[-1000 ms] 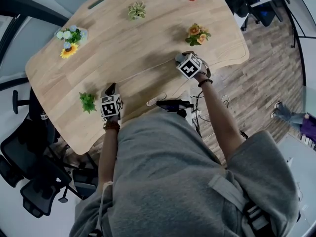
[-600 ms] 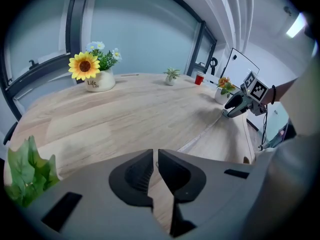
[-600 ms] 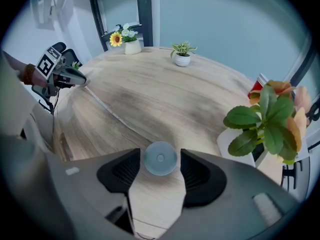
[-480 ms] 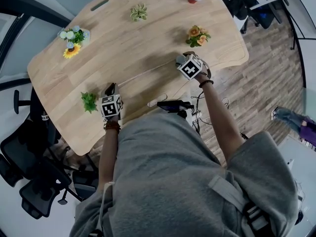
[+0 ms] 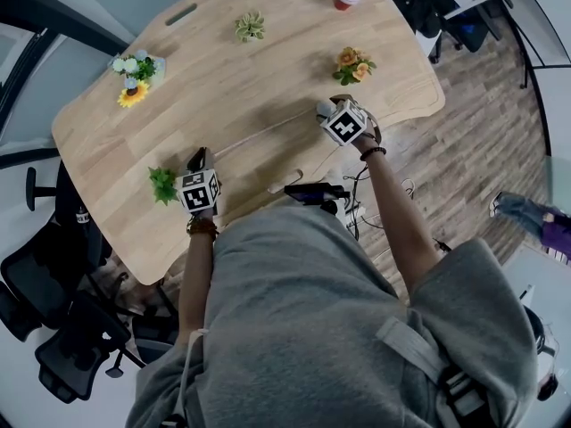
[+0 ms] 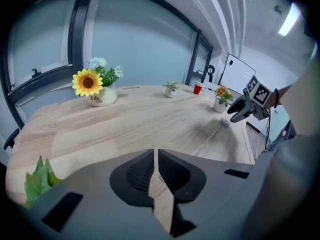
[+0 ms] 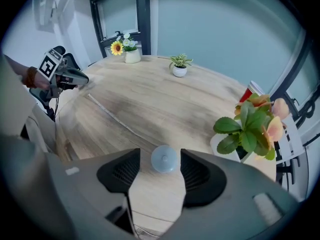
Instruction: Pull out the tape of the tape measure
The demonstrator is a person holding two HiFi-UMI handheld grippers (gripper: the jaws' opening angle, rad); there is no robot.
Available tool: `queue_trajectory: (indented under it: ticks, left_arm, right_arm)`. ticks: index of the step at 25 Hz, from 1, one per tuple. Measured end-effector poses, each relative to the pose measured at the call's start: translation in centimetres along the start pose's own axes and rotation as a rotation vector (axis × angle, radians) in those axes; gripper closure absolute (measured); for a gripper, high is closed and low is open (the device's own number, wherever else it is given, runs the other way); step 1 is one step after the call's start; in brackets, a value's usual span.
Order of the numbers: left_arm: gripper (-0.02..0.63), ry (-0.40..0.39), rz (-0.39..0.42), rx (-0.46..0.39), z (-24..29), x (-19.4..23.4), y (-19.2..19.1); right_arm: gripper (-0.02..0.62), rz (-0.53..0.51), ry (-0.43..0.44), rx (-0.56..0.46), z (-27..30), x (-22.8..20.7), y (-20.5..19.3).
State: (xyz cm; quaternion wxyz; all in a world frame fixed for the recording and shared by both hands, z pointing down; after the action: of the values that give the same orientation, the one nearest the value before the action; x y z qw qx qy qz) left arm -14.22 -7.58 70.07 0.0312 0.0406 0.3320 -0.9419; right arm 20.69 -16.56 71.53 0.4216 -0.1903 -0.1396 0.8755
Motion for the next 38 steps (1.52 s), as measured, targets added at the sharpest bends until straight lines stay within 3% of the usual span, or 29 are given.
queue_trajectory:
  ticks: [12,23,38]
  left_arm:
    - [0.591,-0.018,0.009,-0.105,-1.5,0.1,3.0]
    - [0.591,-0.080,0.020,-0.267,-4.5,-1.4,8.6]
    - [0.591,-0.200,0.092,-0.519,-9.5,-5.6,17.8]
  right_arm:
    - [0.331,-0.006,-0.067,-0.047,-2.3,0.4,0.8]
    - [0.333,-0.026,-0.119,-0.111,-5.0,1.4,3.0]
    - [0.333,-0.036,-0.231,-0.308,-11.6,4.9,8.3]
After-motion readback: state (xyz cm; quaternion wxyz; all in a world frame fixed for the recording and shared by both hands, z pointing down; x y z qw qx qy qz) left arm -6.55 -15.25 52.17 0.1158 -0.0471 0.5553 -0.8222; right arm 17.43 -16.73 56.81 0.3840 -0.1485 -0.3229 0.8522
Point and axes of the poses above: the fingertips, and each gripper's own axes: z forward along the fingers, x to its left, y out of its top, the point moved 2 cm from there along -z, backward along the fingers, and after that the axes turned 13 degrees about y, right-handed, at the moved point
